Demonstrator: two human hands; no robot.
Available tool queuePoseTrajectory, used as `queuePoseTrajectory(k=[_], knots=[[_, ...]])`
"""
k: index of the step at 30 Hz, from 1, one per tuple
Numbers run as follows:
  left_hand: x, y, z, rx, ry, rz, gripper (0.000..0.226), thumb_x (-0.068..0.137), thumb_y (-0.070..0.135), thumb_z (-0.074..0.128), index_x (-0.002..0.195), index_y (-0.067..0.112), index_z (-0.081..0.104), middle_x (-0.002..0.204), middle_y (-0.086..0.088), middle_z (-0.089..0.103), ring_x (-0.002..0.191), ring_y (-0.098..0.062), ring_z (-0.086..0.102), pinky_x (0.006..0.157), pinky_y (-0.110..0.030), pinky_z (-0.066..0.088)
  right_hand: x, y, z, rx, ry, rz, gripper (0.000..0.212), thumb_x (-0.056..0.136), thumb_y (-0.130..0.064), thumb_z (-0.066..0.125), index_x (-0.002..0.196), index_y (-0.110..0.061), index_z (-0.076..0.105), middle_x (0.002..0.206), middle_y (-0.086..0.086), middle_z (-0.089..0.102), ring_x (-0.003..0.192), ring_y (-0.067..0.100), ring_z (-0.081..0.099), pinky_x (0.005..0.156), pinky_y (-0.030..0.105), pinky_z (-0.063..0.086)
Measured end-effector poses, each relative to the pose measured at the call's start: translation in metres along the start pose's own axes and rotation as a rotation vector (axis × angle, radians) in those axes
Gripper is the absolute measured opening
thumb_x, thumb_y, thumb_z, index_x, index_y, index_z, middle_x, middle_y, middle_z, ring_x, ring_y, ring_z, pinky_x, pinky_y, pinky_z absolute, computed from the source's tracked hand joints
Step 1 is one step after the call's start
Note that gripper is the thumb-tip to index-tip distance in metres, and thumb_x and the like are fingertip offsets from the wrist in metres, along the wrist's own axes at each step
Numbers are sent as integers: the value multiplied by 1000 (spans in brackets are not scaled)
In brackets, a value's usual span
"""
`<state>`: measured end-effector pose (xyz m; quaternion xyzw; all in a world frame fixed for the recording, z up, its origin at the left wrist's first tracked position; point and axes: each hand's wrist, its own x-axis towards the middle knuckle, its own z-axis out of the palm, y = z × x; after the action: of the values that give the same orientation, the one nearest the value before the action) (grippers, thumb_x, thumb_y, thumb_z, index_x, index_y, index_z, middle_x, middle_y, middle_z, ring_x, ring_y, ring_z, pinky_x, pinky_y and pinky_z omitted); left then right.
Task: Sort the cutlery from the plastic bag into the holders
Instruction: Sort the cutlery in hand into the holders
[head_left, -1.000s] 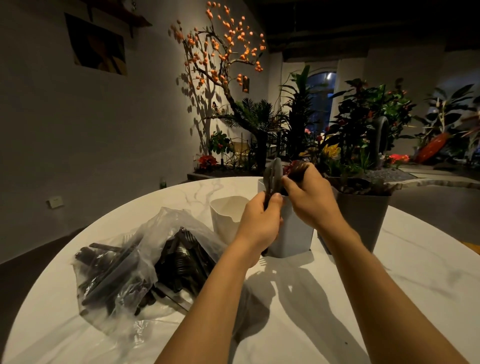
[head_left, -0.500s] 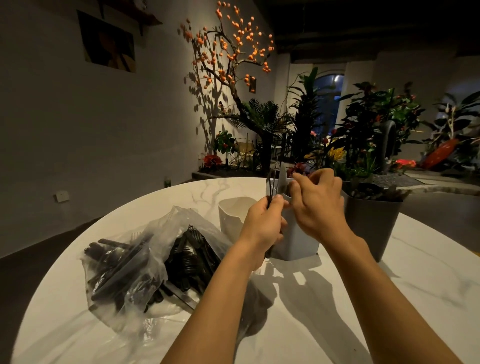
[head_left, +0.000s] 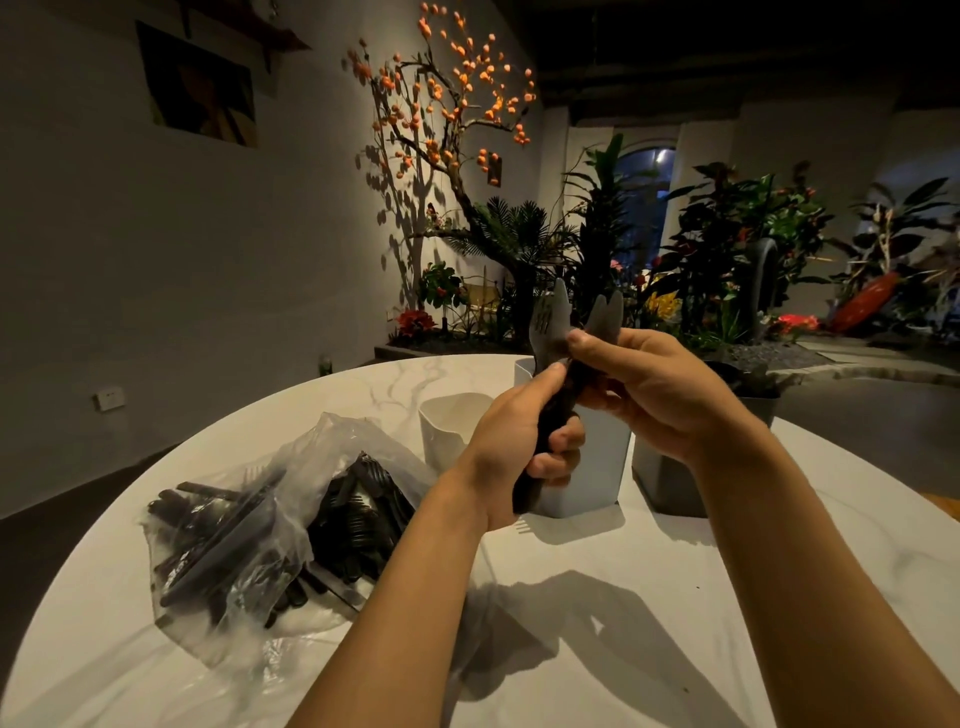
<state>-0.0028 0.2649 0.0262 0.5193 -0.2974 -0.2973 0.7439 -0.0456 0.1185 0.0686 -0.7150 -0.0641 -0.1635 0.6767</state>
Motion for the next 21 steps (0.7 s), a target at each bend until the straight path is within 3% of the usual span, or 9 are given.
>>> queuePoseTrajectory(k=[3,7,12,14,17,21], knots=[[2,-3,0,46,38,13,34,108,44,40,109,11,50,58,1,44,39,-6,33,42,-19,23,-1,-3,-5,-39,-19,6,18,97,-17,58,96,-2,67,81,11,64,71,16,61,61,22,51],[5,-8,-1,95,107,26,36,107,41,44,114,8,56,61,-1,53,41,-7,38,41,-17,33,-5,-5,-14,-156,6,97,26,97,-28,60,104,-5,68,86,11,70,64,13,60,54,21,40],[10,-15,-4,206,237,34,32,107,40,45,116,12,59,65,-5,64,44,-10,41,42,-18,37,-13,-14,-32,-61,79,159,21,100,-26,56,102,-6,62,93,12,76,68,18,72,57,25,50],[13,-18,-3,264,285,22,33,108,41,43,113,13,61,65,-4,67,44,-11,42,45,-21,37,-17,-19,-39,32,186,103,21,102,-25,53,106,-4,57,99,17,73,69,19,73,50,19,52],[17,-22,0,332,330,2,38,108,44,41,107,16,67,63,-1,67,44,-9,45,46,-22,36,-18,-25,-50,21,415,-69,20,105,-28,48,107,-8,54,101,14,71,70,16,73,54,17,55],[19,-25,2,373,353,-5,39,108,45,39,102,19,67,60,1,66,52,-10,49,49,-22,37,-10,-22,-66,-364,773,-399,21,107,-31,45,111,-12,52,104,5,67,73,16,73,59,19,55]])
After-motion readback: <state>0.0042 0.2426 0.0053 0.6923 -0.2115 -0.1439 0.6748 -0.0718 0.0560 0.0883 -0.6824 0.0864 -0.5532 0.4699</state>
